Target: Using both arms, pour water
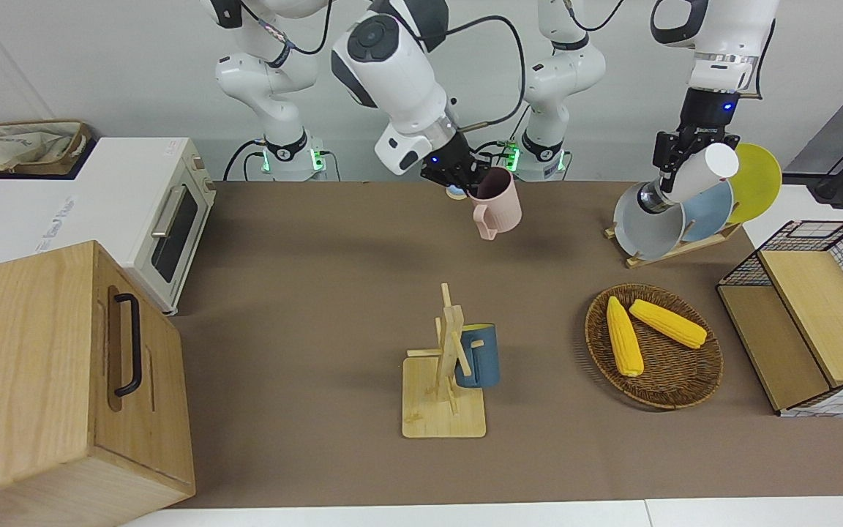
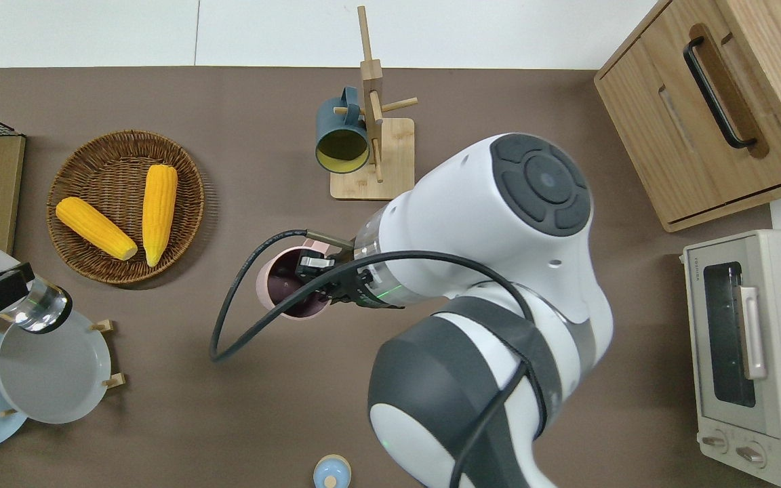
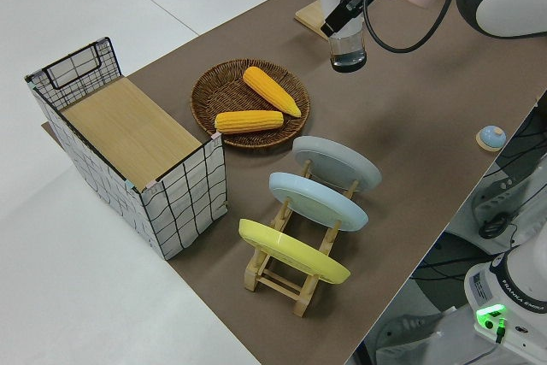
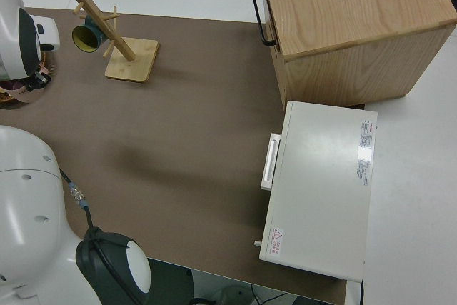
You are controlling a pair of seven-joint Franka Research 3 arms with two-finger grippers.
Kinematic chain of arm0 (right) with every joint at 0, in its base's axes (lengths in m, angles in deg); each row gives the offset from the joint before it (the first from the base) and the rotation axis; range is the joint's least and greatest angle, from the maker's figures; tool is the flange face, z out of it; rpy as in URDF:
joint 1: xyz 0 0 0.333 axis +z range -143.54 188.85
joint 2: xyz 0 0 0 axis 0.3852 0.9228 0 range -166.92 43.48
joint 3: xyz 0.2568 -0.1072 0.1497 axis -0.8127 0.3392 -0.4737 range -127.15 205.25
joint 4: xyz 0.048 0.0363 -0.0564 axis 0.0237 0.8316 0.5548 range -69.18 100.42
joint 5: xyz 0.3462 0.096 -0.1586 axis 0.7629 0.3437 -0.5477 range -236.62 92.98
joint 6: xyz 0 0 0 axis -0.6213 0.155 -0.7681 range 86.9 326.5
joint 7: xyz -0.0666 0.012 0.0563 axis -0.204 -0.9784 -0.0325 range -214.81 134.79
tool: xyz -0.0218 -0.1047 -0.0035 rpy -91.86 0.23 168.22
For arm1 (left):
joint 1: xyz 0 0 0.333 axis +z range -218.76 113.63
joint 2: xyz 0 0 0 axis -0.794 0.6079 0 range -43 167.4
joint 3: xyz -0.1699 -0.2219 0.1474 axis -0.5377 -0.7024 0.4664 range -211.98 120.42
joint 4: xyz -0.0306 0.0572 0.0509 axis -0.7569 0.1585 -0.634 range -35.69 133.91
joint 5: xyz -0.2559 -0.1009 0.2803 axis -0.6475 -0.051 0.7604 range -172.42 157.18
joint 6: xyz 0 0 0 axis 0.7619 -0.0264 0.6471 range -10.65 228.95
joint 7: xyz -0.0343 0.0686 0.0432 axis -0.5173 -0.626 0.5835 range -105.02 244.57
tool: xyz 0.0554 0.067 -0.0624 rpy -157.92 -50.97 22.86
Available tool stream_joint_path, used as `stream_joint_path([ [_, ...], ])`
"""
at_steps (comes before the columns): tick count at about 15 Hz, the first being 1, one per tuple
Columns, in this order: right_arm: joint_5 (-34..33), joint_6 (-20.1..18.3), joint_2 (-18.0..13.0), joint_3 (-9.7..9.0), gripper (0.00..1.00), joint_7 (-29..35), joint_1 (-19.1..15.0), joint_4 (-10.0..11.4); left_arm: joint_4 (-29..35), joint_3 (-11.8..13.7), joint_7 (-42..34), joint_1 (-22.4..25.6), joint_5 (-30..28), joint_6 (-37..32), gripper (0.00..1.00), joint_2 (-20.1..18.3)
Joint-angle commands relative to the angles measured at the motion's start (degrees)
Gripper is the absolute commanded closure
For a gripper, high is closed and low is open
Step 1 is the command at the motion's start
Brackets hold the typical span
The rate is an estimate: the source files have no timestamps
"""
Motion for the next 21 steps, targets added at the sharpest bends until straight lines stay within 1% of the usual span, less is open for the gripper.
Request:
stream_joint_path([
  [1,-2.2,5.5,4.0,-0.8,1.0,2.9,2.0,-0.1,2.0,0.6,1.1,-0.6,0.3,1.6,1.0,-2.1],
  [2,-2.7,6.6,5.4,-2.11,1.0,3.3,2.2,-0.2,2.6,0.6,1.0,-0.6,0.3,1.7,1.0,-2.3],
  [3,-4.3,8.5,6.8,-2.74,1.0,4.7,2.5,-0.2,3.1,0.6,1.0,-0.6,0.3,1.9,1.0,-2.4],
  [5,-8.7,13.3,10.3,-3.35,1.0,8.9,4.9,-0.3,4.3,0.9,0.4,-0.5,0.3,2.5,1.0,-2.8],
  [6,-11.5,16.6,12.5,-3.97,1.0,11.4,6.1,-0.3,5.1,1.1,0.0,-0.3,0.3,3.2,1.0,-3.2],
  [8,-15.4,21.1,17.0,-3.8,1.0,15.5,9.1,-1.0,7.6,1.3,-1.5,0.3,0.5,6.0,1.0,-3.8],
  [9,-17.1,21.7,18.5,-3.8,1.0,16.9,10.2,-2.1,8.4,1.5,-3.3,0.8,0.5,6.1,1.0,-3.9],
  [10,-18.3,22.1,19.7,-3.8,1.0,18.2,10.9,-2.7,8.9,2.9,-4.5,0.6,0.5,6.1,1.0,-3.9],
  [11,-19.7,23.1,20.9,-3.8,1.0,19.5,11.5,-3.2,9.2,3.4,-4.9,0.3,0.5,6.0,1.0,-3.9],
  [14,-23.5,26.3,23.8,-3.8,1.0,22.2,13.2,-3.3,9.3,3.4,-4.8,0.2,0.4,6.0,1.0,-3.9],
  [17,-24.8,26.6,24.9,-3.8,1.0,22.3,13.5,-3.3,9.5,3.4,-4.9,-0.2,0.4,6.0,1.0,-3.9],
  [18,-24.8,26.6,25.1,-3.71,0.938,22.2,13.5,-3.4,9.8,3.3,-4.8,-0.5,0.3,6.0,1.0,-3.9],
  [19,-24.7,26.5,25.3,-3.62,0.615,22.1,13.5,-4.2,10.3,2.9,-4.6,-0.6,0.1,6.0,1.0,-3.9],
  [20,-24.7,26.3,25.7,-3.62,0.017,22.2,13.5,-4.5,10.4,2.8,-4.6,-1.8,-1.6,6.0,1.0,-3.9],
  [21,-24.8,25.9,25.8,-3.36,0.013,22.1,13.5,-4.6,10.5,2.7,-4.0,-2.2,-1.9,5.9,1.0,-3.9],
])
